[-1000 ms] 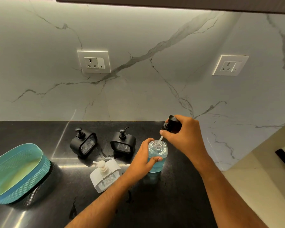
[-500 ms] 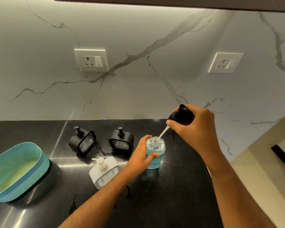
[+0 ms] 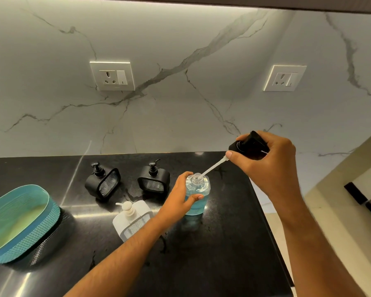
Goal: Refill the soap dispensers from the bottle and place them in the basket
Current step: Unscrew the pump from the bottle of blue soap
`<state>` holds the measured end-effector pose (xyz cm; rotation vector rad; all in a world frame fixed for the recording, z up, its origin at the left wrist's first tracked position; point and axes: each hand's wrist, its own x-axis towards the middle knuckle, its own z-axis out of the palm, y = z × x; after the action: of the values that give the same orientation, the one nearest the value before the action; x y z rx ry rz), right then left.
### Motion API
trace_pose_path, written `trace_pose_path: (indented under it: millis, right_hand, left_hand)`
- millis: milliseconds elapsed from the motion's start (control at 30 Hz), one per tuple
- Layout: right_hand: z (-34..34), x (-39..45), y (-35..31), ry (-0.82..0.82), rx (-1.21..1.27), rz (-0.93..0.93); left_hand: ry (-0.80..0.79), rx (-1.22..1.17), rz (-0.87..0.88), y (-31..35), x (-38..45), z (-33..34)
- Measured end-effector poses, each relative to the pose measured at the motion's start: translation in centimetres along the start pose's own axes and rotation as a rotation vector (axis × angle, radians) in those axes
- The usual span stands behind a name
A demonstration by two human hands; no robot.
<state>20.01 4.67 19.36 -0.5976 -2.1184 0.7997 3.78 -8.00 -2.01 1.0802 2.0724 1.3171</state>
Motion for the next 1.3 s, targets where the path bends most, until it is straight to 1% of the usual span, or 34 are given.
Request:
trace_pose_path:
  millis: [267, 400, 500, 733, 833, 933, 1067, 1300]
  right_hand:
    - [-3.2, -1.2, 1.0, 0.019, 0.020, 0.028]
    - [-4.1, -1.9, 1.4, 0.066, 0.085, 0.071]
    - [-3.7, -2.2, 3.0, 0.110, 0.081, 0.116]
    - [1.5, -4.8, 10.0, 0.252, 0.001, 0.258]
    - [4.1, -6.4, 13.0, 0.272, -0.009, 0.317]
    - [6.4, -8.0, 15.4, 0.262, -0.040, 0.342]
    - [9.1, -10.0, 18.4, 0.206, -0.081, 0.373]
    - [12.3, -11.9, 21.7, 0.107, -0.116, 0.367]
  left_hand:
    - [-0.002, 0.004, -0.022, -0.1, -0.1, -0.2]
    - [0.018, -0.007, -0.053, 0.0, 0.0, -0.1]
    - [0.032, -0.019, -0.082, -0.4, 0.0, 0.1]
    - [0.118, -0.081, -0.091, -0.5, 0.4, 0.6]
    - [0.123, -0.094, -0.089, -0.4, 0.8, 0.9]
    - [0.125, -0.095, -0.085, -0.2, 1.6, 1.1]
    - [0.121, -0.090, -0.079, 0.1, 2.9, 1.4]
    - [0.114, -0.086, -0.093, 0.2, 6.0, 2.2]
